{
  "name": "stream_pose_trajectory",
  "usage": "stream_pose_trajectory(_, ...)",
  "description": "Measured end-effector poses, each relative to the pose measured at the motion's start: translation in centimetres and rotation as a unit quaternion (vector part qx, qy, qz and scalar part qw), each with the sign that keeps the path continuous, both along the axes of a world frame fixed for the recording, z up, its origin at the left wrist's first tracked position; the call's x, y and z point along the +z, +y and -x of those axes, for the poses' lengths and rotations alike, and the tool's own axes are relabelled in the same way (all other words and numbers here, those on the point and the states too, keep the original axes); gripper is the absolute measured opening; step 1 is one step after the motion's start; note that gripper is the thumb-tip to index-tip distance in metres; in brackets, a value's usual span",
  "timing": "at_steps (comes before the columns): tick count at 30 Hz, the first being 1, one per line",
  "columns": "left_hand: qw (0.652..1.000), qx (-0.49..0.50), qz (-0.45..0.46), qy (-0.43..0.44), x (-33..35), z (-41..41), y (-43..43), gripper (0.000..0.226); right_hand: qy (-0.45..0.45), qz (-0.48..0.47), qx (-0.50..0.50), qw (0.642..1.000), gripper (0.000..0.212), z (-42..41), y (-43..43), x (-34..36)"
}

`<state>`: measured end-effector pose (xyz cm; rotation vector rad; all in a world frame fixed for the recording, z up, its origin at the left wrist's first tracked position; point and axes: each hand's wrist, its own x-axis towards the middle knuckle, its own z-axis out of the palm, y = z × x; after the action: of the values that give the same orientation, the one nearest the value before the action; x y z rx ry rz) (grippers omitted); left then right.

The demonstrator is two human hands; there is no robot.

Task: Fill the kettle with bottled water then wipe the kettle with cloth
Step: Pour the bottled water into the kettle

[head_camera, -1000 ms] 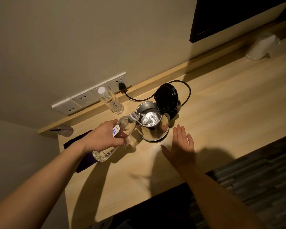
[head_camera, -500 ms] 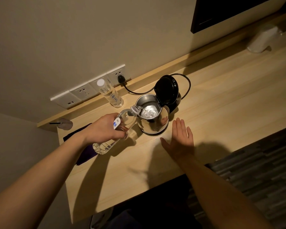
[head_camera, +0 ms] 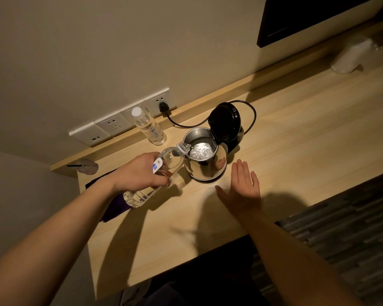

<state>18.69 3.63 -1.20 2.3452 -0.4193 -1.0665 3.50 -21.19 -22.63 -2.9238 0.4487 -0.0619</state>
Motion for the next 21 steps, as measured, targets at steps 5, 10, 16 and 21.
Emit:
stream_pose_trajectory(5,1.0,0.001,-0.001,-0.001,0.2,0.0,0.0,0.028,-0.001,-0.001,0.0,1.0,0.097,0.0,0.0,-0.1)
stream_pose_trajectory(10,1.0,0.0,-0.011,-0.002,0.5,-0.1,0.1,0.03,0.01,-0.001,0.002,1.0,0.097,-0.1,0.0,0.0)
stream_pose_trajectory(16,1.0,-0.006,-0.01,0.003,0.9,-0.2,-0.1,0.03,0.02,-0.001,0.001,1.0,0.098,0.0,-0.1,0.0)
stream_pose_trajectory(21,1.0,-0.006,-0.015,0.01,1.1,-0.3,-0.1,0.03,0.023,-0.003,0.001,1.0,0.098,-0.1,0.0,0.0)
